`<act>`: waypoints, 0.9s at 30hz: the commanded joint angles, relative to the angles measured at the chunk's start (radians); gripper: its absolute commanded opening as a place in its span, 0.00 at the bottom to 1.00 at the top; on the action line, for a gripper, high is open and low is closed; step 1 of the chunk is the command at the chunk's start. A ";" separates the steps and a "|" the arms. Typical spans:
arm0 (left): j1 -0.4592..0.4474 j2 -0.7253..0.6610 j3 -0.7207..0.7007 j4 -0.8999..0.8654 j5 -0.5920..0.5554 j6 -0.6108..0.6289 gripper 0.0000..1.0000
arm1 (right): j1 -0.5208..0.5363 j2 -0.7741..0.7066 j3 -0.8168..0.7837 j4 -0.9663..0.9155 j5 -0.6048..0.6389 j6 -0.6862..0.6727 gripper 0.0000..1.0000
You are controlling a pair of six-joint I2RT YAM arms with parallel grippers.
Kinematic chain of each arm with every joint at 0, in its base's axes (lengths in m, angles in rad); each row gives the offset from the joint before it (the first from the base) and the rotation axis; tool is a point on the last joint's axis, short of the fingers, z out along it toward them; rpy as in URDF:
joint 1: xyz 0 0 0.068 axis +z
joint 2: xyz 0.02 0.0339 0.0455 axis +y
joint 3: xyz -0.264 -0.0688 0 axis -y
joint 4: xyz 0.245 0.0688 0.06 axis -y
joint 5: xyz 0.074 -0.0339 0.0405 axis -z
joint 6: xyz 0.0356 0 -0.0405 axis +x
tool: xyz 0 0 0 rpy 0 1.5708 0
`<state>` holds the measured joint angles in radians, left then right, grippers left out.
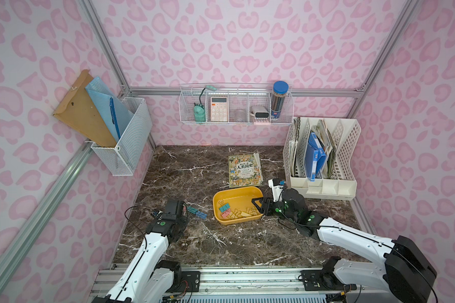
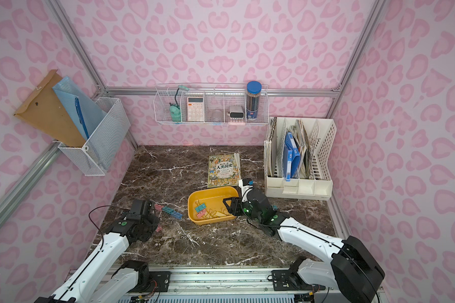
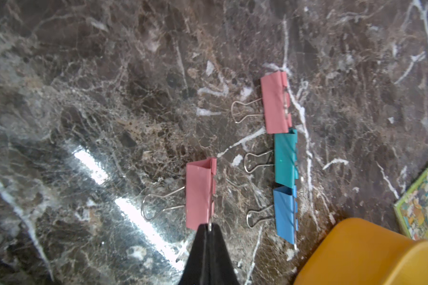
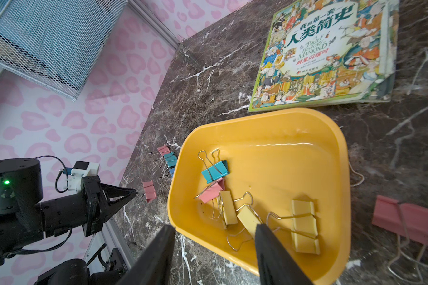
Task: Take out the binder clips from the storage box
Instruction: Place the binder clip at the center of the board.
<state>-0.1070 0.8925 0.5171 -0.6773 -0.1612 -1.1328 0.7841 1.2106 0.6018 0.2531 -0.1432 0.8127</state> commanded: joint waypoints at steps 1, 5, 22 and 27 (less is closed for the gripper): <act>0.005 0.012 -0.017 0.006 -0.001 -0.058 0.00 | 0.001 0.014 0.018 0.025 -0.012 0.001 0.56; 0.006 0.017 -0.015 -0.013 -0.021 -0.067 0.03 | 0.000 0.045 0.041 0.000 -0.037 -0.002 0.56; 0.006 -0.038 0.113 -0.260 -0.091 -0.060 0.57 | 0.029 0.263 0.254 -0.353 -0.043 -0.167 0.42; 0.004 -0.061 0.181 -0.140 0.075 0.112 0.62 | 0.033 0.353 0.355 -0.463 0.011 -0.264 0.42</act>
<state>-0.1020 0.8280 0.6682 -0.8772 -0.1864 -1.1339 0.8158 1.5406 0.9192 -0.1162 -0.1692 0.6296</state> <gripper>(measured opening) 0.609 0.410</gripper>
